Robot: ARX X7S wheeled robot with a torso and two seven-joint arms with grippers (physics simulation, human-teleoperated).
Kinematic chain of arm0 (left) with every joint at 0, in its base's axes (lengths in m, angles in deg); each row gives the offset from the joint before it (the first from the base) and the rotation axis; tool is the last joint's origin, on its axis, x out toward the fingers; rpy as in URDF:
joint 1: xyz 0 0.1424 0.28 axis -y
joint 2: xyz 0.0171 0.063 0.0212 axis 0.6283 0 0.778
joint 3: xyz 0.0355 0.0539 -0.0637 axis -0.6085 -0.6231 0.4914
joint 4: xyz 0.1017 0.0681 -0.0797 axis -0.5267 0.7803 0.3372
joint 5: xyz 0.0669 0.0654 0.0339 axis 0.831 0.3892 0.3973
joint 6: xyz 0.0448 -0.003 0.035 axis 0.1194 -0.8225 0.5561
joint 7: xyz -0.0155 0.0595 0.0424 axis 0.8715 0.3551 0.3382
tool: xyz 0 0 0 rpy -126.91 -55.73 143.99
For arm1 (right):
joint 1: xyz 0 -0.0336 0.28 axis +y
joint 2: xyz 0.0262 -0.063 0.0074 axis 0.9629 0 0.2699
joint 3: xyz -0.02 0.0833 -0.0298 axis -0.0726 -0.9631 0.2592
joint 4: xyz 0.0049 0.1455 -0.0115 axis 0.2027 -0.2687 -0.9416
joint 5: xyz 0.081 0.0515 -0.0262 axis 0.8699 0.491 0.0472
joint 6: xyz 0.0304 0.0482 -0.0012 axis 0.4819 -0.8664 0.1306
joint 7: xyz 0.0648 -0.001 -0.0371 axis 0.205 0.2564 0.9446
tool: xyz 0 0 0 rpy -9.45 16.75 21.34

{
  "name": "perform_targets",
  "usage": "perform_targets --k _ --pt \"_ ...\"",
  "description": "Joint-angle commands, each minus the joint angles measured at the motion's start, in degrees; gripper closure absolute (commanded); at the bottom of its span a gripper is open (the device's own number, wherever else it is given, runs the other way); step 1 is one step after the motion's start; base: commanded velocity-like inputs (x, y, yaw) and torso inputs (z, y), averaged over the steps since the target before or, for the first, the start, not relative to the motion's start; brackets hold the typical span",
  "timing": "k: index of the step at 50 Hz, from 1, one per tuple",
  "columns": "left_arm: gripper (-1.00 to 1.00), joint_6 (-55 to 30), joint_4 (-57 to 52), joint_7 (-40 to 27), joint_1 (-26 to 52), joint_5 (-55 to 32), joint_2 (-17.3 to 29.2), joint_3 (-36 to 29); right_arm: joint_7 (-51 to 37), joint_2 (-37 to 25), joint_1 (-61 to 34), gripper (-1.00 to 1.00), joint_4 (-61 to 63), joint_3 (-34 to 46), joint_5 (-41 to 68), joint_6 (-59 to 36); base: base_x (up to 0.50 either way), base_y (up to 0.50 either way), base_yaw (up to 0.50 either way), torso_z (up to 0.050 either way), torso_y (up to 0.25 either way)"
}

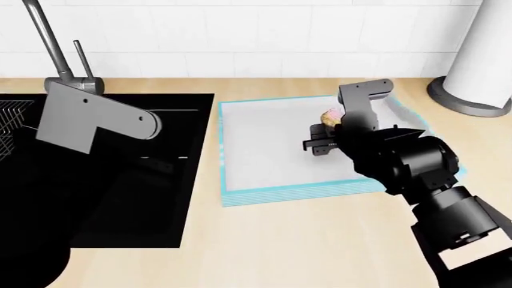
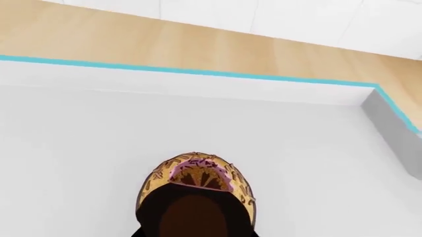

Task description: Move the fresh-baked cupcake off the tray onto the counter, and place the bowl used for mixing into the sink.

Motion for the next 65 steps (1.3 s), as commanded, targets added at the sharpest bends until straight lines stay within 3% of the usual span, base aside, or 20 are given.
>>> perform_targets --k 1,11,26,43,65 --pt "-1.0 0.57 -0.71 -0.66 -0.1 -0.98 0.6 0.46 -2.89 -3.35 -0.5 1.0 8.12 -2.09 1.93 -2.36 0.0 0.0 0.0 0.0 0.0" --pt "-1.0 1.3 -2.04 -1.19 -0.42 -2.26 1.62 1.29 -8.62 -7.96 0.25 1.0 22.88 -5.74 7.05 -6.23 0.0 0.0 0.0 0.0 0.0" --pt "-1.0 1.96 -3.03 -2.31 -0.86 -3.12 2.8 1.71 -13.04 -10.91 1.17 1.0 33.7 -6.95 11.35 -10.91 0.0 0.0 0.0 0.0 0.0" --pt "-1.0 3.68 -4.57 -2.93 -3.08 -3.45 5.21 3.32 -16.17 -13.64 0.3 1.0 40.01 -8.48 14.67 -14.33 0.0 0.02 0.0 0.0 0.0" --pt "-1.0 4.22 -4.48 -2.93 -2.46 -2.79 5.63 2.89 -13.61 -13.23 0.17 1.0 40.21 -6.57 13.26 -13.36 0.0 0.45 0.0 0.0 0.0"
